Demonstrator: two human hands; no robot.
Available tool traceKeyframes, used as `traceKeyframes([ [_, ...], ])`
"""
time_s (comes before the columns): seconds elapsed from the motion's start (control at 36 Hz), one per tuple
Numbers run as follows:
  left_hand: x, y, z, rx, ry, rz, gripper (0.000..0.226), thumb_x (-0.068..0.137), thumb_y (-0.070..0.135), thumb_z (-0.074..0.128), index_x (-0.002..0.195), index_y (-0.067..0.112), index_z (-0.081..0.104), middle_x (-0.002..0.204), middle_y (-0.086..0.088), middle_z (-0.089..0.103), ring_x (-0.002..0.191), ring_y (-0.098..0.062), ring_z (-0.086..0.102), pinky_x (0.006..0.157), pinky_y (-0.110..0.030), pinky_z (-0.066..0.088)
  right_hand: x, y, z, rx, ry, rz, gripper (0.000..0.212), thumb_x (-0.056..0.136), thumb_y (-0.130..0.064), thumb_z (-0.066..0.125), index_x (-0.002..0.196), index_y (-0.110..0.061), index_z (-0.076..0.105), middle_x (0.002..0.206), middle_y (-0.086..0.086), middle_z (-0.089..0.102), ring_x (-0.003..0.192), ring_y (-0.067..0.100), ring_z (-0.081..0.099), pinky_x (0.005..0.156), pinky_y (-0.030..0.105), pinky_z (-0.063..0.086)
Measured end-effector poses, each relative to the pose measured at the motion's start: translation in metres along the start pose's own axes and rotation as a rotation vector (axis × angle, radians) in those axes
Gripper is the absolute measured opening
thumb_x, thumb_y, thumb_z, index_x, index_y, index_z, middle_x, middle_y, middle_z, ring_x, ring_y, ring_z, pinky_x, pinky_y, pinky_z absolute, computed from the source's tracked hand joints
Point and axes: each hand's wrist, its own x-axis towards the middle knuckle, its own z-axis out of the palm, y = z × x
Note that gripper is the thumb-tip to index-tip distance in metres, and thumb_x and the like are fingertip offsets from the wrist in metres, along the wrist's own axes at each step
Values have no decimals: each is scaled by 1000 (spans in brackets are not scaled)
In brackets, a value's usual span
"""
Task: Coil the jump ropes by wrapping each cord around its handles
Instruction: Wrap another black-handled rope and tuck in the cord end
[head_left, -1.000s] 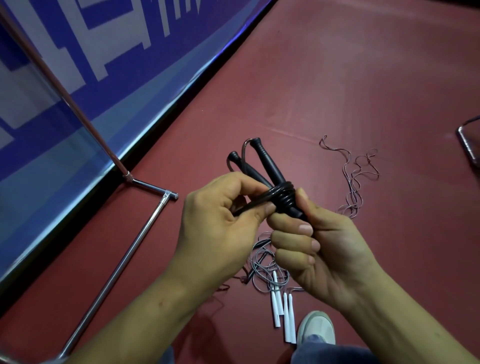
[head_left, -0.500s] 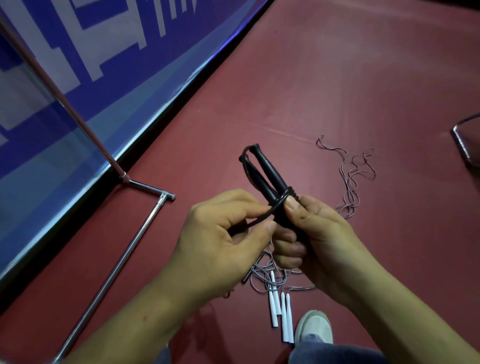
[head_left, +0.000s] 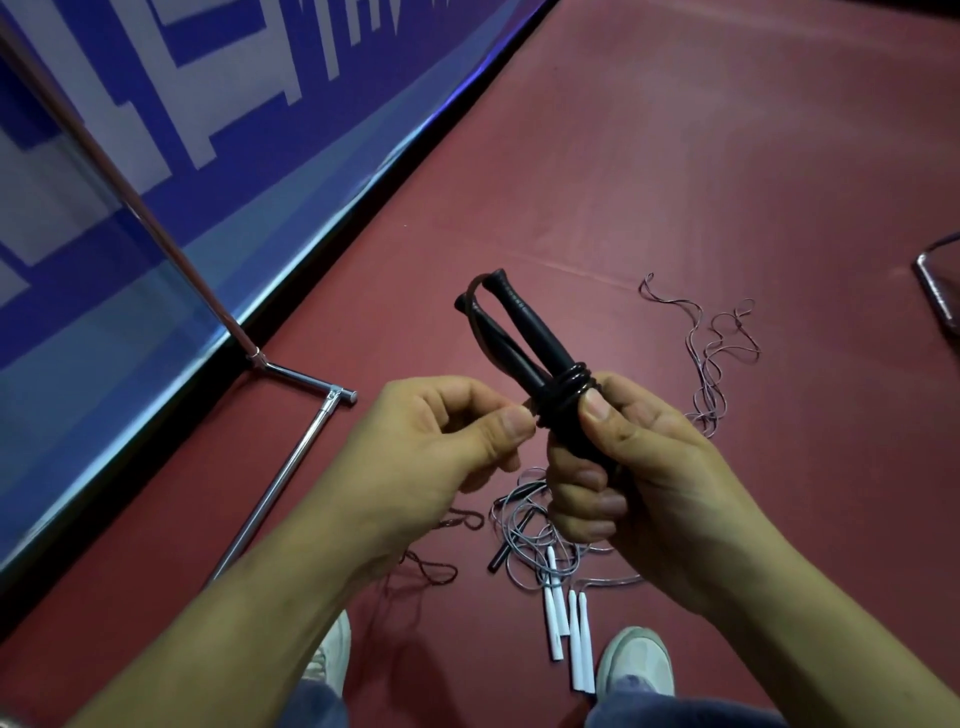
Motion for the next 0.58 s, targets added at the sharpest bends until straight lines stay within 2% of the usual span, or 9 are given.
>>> traceKeyframes([
  [0.14, 2, 2, -1, -17, -41, 22, 17, 73, 25, 73, 69, 10, 66, 61, -9, 65, 48, -12, 47, 46, -16, 38, -2, -2, -2, 65, -92, 25, 15, 95, -22, 56, 106, -12, 50, 62, 4, 31, 43, 8, 27, 45, 20, 30],
  [0.28, 6, -2, -5, -29, -105, 14, 28, 70, 31, 74, 76, 5, 65, 60, -8, 64, 50, -12, 48, 48, -17, 40, -4, -3, -7, 173, -231, 94, 29, 96, -24, 67, 116, -15, 46, 63, 1, 36, 45, 5, 30, 43, 18, 32],
  [0.36, 10, -5, -9, -2, -181, 13, 34, 70, 35, 83, 79, 6, 67, 59, -6, 64, 52, -13, 50, 51, -19, 42, -5, -4, -8, 188, -274, 130, 21, 98, -24, 64, 110, -11, 52, 63, 0, 38, 45, 6, 26, 42, 18, 31],
  [0.44, 15, -9, -15, 43, -246, -13, 21, 82, 26, 79, 87, 6, 75, 63, -5, 65, 61, -20, 52, 59, -27, 44, -6, -6, -8, 260, -327, 167, 18, 102, -22, 57, 113, -9, 50, 64, 0, 36, 46, 7, 25, 43, 19, 31],
  [0.5, 17, -12, -20, 101, -292, -25, 15, 86, 25, 74, 89, 12, 80, 66, -6, 65, 65, -21, 53, 64, -33, 43, -6, -9, -9, 294, -347, 191, 23, 104, -21, 53, 122, -8, 44, 64, 1, 34, 46, 7, 25, 44, 19, 30],
  [0.56, 19, -12, -23, 171, -332, -17, 12, 87, 22, 70, 84, 25, 82, 66, -2, 65, 65, -16, 55, 65, -31, 44, -7, -12, -12, 250, -361, 216, 23, 103, -21, 56, 118, -5, 49, 63, 2, 33, 45, 7, 25, 43, 20, 28],
  [0.58, 20, -13, -24, 226, -345, -6, 21, 88, 17, 70, 77, 31, 81, 64, 4, 65, 65, -11, 56, 64, -28, 45, -7, -12, -13, 221, -365, 238, 22, 101, -21, 59, 115, -4, 53, 62, 2, 32, 45, 7, 25, 42, 19, 28],
])
